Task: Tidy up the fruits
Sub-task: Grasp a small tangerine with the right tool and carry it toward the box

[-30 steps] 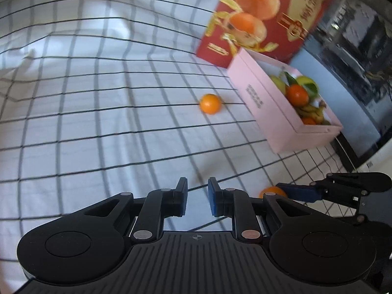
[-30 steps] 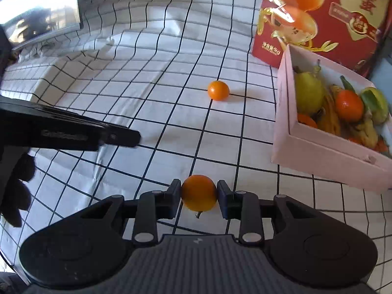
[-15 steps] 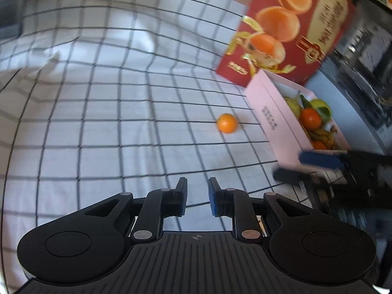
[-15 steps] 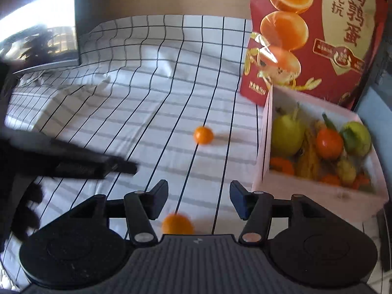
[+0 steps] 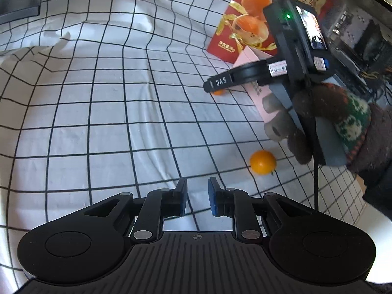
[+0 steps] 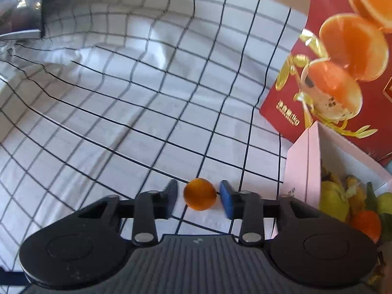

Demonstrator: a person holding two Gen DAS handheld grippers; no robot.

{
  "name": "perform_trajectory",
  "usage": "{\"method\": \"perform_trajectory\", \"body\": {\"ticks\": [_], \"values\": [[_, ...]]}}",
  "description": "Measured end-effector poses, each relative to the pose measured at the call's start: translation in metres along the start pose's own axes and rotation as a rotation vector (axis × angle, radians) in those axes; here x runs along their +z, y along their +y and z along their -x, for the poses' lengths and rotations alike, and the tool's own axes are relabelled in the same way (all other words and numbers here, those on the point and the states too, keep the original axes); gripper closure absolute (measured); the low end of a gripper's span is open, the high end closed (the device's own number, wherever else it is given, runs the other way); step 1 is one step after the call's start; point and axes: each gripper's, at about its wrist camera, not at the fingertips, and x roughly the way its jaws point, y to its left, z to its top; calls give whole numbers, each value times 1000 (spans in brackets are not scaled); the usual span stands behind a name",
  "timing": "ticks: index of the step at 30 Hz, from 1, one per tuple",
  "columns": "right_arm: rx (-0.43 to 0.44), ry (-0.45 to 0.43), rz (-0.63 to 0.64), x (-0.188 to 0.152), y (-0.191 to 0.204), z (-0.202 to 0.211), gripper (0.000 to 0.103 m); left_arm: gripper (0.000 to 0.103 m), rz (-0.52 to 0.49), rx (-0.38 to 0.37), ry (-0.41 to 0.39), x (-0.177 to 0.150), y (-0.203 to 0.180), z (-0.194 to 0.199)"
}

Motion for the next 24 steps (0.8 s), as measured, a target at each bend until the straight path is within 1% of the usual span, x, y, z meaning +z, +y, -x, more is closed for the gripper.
{"method": "perform_trajectory", "body": {"ticks": [2,6,8,10,12,14,16,18,22,24], "values": [[19,-6,-14,-1,-2,8,74,82,-19,-6,-4,0,-2,2],[84,-77,-59,-8,-11,57,74,82,-94,-58,-16,4,-18,0],[100,-109,-86,-20,-20,87,74,82,-154,-93,-15,5,-33,-5],[97,-120,-115,-36,-27,109,74,81,-227,-108,-7,6,-50,-12],[76,-111,-138,-58,-34,126,74,81,-300,-100,-7,8,-68,-19],[33,-94,-149,-79,-39,136,74,79,-337,-93,-1,9,-80,-26],[-18,-68,-160,-102,-42,145,74,79,-333,-93,3,13,-87,-33],[-36,-42,-202,-124,-47,149,74,79,-327,-98,12,18,-93,-41],[-79,1,-292,-157,-54,152,74,79,-392,-70,10,21,-107,-50],[-86,11,-336,-170,-56,154,74,79,-415,-77,11,22,-112,-52]]}}
